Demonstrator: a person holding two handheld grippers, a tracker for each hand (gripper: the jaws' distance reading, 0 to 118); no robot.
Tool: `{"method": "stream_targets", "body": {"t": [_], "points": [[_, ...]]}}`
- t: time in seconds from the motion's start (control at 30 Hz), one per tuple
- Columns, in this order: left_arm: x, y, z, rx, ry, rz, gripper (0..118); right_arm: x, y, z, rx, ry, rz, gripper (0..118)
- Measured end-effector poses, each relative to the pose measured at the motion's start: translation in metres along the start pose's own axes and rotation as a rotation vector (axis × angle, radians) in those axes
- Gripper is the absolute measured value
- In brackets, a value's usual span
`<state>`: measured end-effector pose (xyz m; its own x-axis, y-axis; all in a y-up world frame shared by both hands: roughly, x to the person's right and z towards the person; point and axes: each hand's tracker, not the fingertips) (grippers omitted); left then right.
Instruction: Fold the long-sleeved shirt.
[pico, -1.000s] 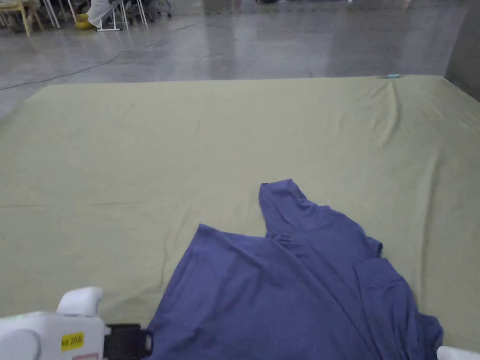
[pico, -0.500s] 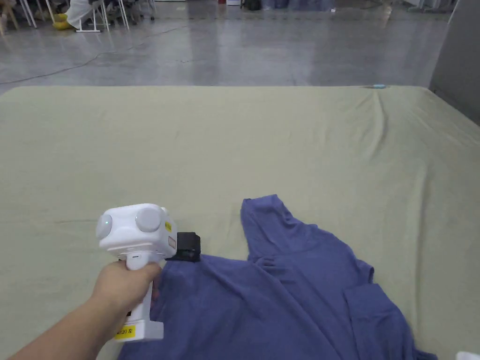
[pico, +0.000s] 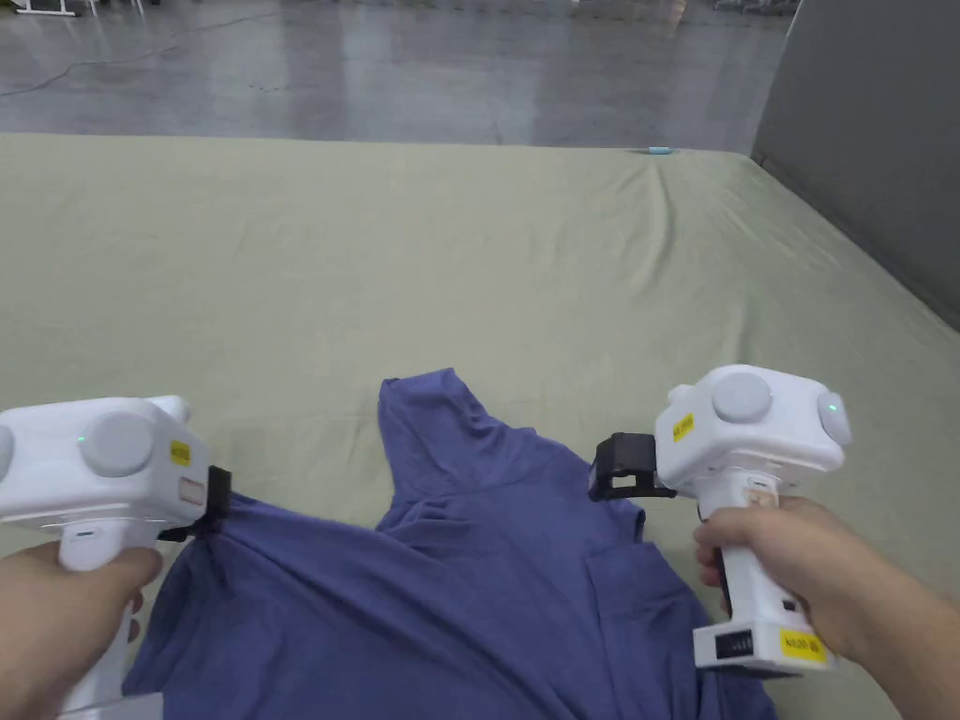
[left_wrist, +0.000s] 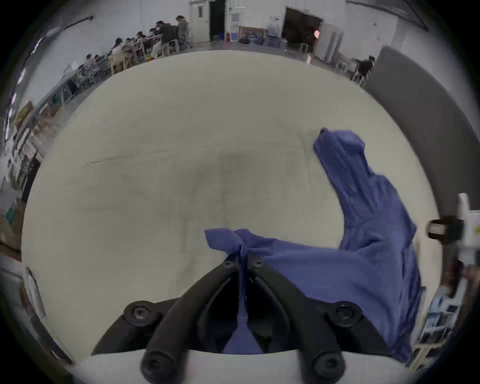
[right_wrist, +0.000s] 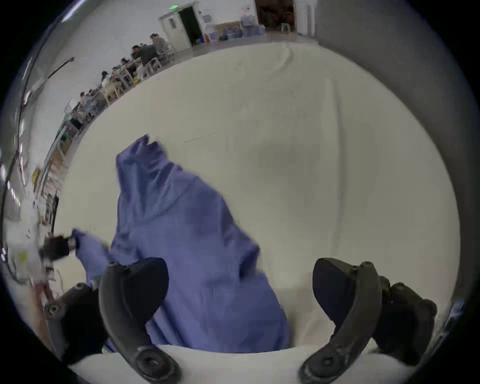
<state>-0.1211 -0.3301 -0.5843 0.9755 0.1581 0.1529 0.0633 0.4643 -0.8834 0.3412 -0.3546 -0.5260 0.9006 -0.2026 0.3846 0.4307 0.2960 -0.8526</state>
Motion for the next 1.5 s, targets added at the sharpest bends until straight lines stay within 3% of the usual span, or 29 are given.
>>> {"method": "stream_targets", "body": {"t": [0.07,0.1,0.13,0.17,0.2,0.23,0.33,0.37,0.43,0.57,0.73,0.8,0.9,1.23,1.5], "points": [[-0.008,-0.005,0.013,0.001,0.001,-0.009,0,-0.004,0.008,-0.019,-0.093,-0.057,-0.031,107],[-0.007,-0.007,0.019,0.000,0.007,-0.022,0,-0.007,0.007,-0.028,-0.108,-0.067,-0.031,84],[-0.008,-0.011,0.024,0.003,0.020,-0.044,0,-0.012,0.003,-0.032,-0.110,-0.077,-0.019,70],[-0.010,-0.013,0.027,0.002,0.028,-0.060,0,-0.018,0.001,-0.035,-0.115,-0.090,0.000,69],[-0.013,-0.016,0.031,-0.001,0.034,-0.066,0,-0.028,-0.004,-0.036,-0.107,-0.172,0.051,60],[-0.012,-0.019,0.034,-0.004,0.034,-0.062,0,-0.034,-0.010,-0.031,-0.057,-0.193,0.095,48],[-0.024,-0.026,0.042,-0.012,0.043,-0.043,0,-0.053,-0.022,-0.020,-0.025,-0.253,0.246,31],[-0.027,-0.027,0.045,-0.013,0.048,-0.037,0,-0.056,-0.025,-0.016,-0.017,-0.282,0.288,0],[-0.038,-0.029,0.054,-0.009,0.043,-0.013,0,-0.054,-0.029,-0.003,-0.025,-0.167,0.268,0],[-0.057,-0.022,0.079,-0.008,0.019,0.035,0,-0.043,-0.026,0.059,0.082,-0.094,0.259,0],[-0.065,0.009,0.134,0.069,0.015,0.031,0,-0.030,-0.010,0.172,0.202,-0.057,0.298,0],[-0.061,0.028,0.162,0.142,0.008,0.018,0,-0.034,-0.005,0.217,0.258,-0.067,0.348,0],[-0.053,0.063,0.205,0.229,-0.039,0.038,0,-0.044,0.021,0.283,0.352,-0.032,0.355,0],[-0.019,0.231,0.330,0.473,-0.095,0.058,0,-0.103,0.141,0.466,0.696,-0.167,0.349,0],[0.026,0.324,0.415,0.716,-0.036,0.000,0,-0.150,0.198,0.554,0.912,-0.291,0.283,0]]}}
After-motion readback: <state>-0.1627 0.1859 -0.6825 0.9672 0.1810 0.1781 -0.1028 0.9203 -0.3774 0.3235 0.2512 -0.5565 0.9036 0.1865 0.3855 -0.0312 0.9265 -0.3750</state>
